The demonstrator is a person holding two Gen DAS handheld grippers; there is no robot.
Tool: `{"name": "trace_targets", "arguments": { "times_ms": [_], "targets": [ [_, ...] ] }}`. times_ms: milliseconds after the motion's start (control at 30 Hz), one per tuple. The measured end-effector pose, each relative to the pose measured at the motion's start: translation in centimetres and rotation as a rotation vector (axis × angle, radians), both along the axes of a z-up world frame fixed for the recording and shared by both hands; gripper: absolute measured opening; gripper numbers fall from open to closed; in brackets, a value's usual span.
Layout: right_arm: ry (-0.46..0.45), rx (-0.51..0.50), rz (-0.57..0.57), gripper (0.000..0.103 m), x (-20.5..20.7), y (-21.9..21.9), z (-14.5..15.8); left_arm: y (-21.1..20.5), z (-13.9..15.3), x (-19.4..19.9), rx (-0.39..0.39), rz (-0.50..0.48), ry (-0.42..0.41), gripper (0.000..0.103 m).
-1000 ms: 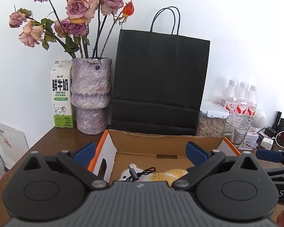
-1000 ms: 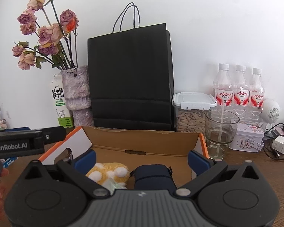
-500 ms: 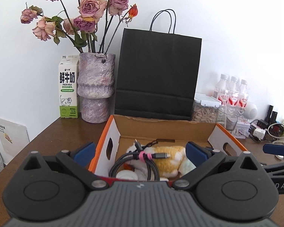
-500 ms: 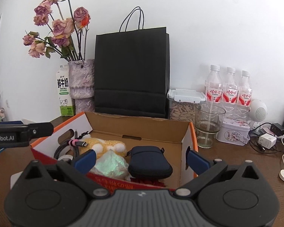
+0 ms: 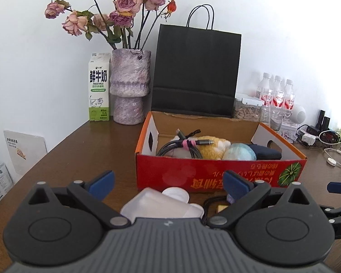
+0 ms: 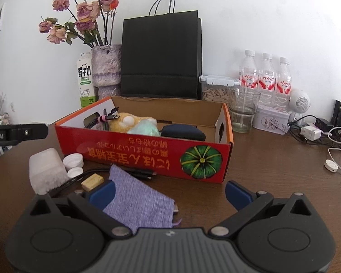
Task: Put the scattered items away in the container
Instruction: 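Move both grippers back toward the translucent plastic box and purple pouch, then grasp the white translucent plastic box with the left gripper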
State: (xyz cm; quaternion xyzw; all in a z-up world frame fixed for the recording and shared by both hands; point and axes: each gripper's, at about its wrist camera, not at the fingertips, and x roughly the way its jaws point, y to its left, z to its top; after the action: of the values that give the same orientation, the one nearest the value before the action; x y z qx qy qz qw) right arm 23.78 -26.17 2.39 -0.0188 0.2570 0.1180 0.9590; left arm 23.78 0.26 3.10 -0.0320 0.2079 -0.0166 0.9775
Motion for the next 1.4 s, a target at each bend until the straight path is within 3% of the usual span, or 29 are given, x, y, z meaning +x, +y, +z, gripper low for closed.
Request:
{"name": "trace_targets", "arguments": {
  "times_ms": [400, 600, 1133, 1400],
  "targets": [
    [0.054, 0.018, -0.027, 0.103, -3.1, -0.8, -1.0, 1.8, -0.5, -4.0, -0.007, 0.022, 0.04, 0.103],
    [0.084, 0.009, -0.003, 0.103, -3.1, 0.1, -1.3, 2.2, -0.9, -4.1, -0.011, 0.007, 0.068, 0.103],
    [0.119, -0.061, 0.056, 0.103, 1.3, 3.5, -1.3, 0.6, -2.4, 1.9, 0.114, -0.115, 0.129, 0.103],
    [0.151, -0.072, 0.095, 0.102, 4.3, 5.0, -2.5, 1.1, -3.7, 3.7, 0.079, -0.116, 0.16, 0.103]
  ]
}}
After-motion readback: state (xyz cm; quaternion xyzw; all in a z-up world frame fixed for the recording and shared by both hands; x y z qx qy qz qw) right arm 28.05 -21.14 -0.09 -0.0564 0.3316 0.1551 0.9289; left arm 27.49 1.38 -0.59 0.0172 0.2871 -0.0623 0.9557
